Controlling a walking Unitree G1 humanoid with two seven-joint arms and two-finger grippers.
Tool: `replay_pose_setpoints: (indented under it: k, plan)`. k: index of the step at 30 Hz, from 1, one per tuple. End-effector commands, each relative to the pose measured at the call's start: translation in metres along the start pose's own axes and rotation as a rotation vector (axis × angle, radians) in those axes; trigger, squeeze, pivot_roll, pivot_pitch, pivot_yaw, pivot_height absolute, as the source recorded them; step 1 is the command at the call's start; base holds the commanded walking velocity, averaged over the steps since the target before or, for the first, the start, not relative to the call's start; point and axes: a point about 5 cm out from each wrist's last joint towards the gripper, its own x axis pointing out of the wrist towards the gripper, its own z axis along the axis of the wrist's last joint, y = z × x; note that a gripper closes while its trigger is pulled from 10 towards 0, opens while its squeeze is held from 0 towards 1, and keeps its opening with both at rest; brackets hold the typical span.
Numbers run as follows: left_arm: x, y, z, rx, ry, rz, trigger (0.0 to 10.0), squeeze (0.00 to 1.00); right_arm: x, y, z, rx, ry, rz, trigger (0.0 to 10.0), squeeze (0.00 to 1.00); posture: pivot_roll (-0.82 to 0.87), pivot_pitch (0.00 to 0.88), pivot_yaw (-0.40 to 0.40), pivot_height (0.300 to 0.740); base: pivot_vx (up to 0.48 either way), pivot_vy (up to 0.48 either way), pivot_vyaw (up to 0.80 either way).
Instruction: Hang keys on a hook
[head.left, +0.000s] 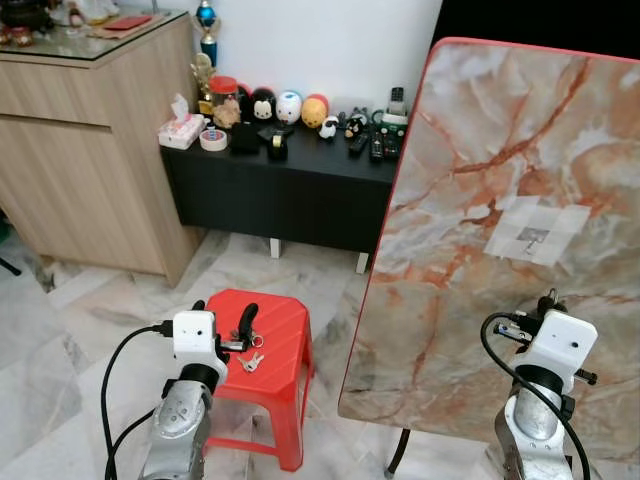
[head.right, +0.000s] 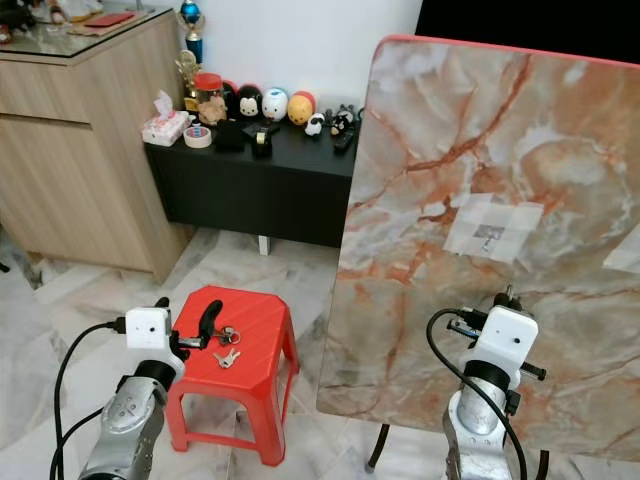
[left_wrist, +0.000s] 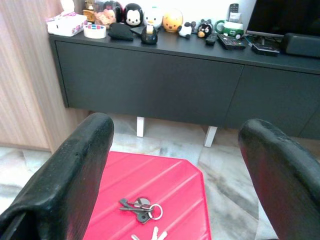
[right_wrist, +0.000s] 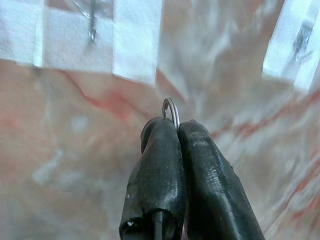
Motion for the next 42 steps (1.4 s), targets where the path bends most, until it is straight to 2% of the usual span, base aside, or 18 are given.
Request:
replay_pose_setpoints:
  k: [1, 2, 8, 19, 30, 42]
  plan:
    - [0.002, -0.003, 0.001, -0.006, 0.003, -0.012, 10.0, 0.0, 0.007, 0.007, 0.021, -0.046, -0.115, 0.018, 10.0, 0.0, -0.03, 0.0, -0.09, 0.74, 0.0, 0.0, 0.0]
    - [0.002, -0.003, 0.001, -0.008, 0.003, -0.012, 10.0, 0.0, 0.008, 0.009, 0.024, -0.077, -0.135, 0.022, 10.0, 0.0, -0.03, 0.0, -0.09, 0.74, 0.0, 0.0, 0.0]
    - [0.002, -0.004, 0.001, -0.011, 0.003, -0.012, 10.0, 0.0, 0.014, 0.011, 0.03, -0.094, -0.162, -0.001, 10.0, 0.0, -0.03, 0.0, -0.089, 0.74, 0.0, 0.0, 0.0]
    - [0.002, -0.004, 0.001, -0.011, 0.004, -0.011, 10.0, 0.0, 0.014, 0.003, 0.034, -0.143, -0.2, -0.082, 10.0, 0.0, -0.04, 0.0, -0.089, 0.74, 0.0, 0.0, 0.0]
    - [0.002, -0.004, 0.001, -0.011, 0.004, -0.011, 10.0, 0.0, 0.007, 0.022, 0.024, -0.097, -0.138, 0.043, 10.0, 0.0, -0.03, 0.0, -0.088, 0.74, 0.0, 0.0, 0.0]
    - [0.002, -0.004, 0.0, -0.009, 0.006, -0.012, 10.0, 0.0, 0.009, 0.01, 0.033, -0.149, -0.2, -0.044, 10.0, 0.0, -0.03, 0.0, -0.091, 0.74, 0.0, 0.0, 0.0]
